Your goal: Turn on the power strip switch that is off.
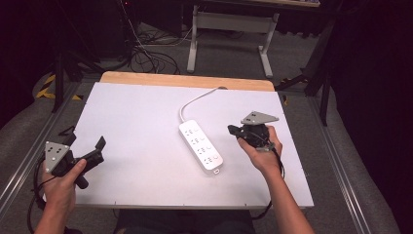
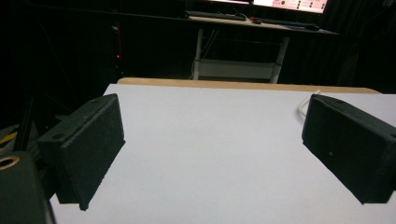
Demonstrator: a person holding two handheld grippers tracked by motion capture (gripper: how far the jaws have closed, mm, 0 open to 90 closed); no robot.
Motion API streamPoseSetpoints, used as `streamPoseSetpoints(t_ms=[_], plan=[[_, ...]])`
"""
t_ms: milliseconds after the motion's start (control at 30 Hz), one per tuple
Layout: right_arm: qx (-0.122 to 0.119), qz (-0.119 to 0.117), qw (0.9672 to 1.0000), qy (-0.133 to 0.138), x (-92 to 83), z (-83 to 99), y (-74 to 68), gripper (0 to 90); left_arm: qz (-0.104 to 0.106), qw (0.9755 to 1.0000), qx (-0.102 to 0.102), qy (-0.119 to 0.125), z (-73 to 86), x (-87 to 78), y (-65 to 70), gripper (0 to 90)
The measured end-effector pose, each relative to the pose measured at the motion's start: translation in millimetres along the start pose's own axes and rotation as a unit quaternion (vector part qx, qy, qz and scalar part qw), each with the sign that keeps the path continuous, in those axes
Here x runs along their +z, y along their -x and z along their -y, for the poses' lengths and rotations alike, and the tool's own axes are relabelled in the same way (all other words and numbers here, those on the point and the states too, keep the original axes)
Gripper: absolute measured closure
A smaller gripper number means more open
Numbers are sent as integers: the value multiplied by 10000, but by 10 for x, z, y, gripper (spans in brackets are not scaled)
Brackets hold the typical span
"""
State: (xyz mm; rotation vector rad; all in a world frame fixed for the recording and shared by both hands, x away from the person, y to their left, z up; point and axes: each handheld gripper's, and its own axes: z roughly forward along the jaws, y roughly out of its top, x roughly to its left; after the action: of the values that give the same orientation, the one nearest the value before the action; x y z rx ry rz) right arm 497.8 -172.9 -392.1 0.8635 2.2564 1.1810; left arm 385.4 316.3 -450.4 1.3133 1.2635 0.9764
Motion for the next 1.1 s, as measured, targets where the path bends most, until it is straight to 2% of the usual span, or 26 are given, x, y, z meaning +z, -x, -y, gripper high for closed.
streamPoseSetpoints(t_ms=[100, 333, 500, 533, 567, 600, 767, 800, 900, 1100], plan=[[138, 9, 9995, 281, -124, 88, 70, 900, -5, 10000, -14, -4, 2, 0, 4, 63], [251, 33, 9980, 584, -271, 206, 124, 900, 7, 10000, -36, -15, 10, 9, 14, 63], [413, 33, 9943, 980, -410, 365, 170, 900, 26, 10000, -23, -40, 11, 11, 18, 63], [413, 33, 9943, 980, -410, 365, 170, 900, 20, 10000, 2, -37, 11, 12, 17, 63], [441, -55, 9921, 1174, -442, 441, 180, 897, 29, 10000, 12, -44, 11, 14, 19, 63], [441, -55, 9921, 1174, -442, 441, 180, 897, 40, 10000, 24, -48, 13, 20, 22, 63], [817, -194, 9812, 1735, -494, 571, 269, 900, 54, 10000, 44, -46, 10, 38, 44, 63], [854, -206, 9801, 1778, -496, 589, 277, 900, 65, 10000, 57, -41, 8, 35, 43, 63], [833, -219, 9795, 1822, -490, 638, 270, 900, 63, 10000, 14, -34, 3, 27, 32, 63], [676, -268, 9801, 1848, -432, 695, 208, 897, 62, 10000, -36, -6, -5, 19, 12, 63]])
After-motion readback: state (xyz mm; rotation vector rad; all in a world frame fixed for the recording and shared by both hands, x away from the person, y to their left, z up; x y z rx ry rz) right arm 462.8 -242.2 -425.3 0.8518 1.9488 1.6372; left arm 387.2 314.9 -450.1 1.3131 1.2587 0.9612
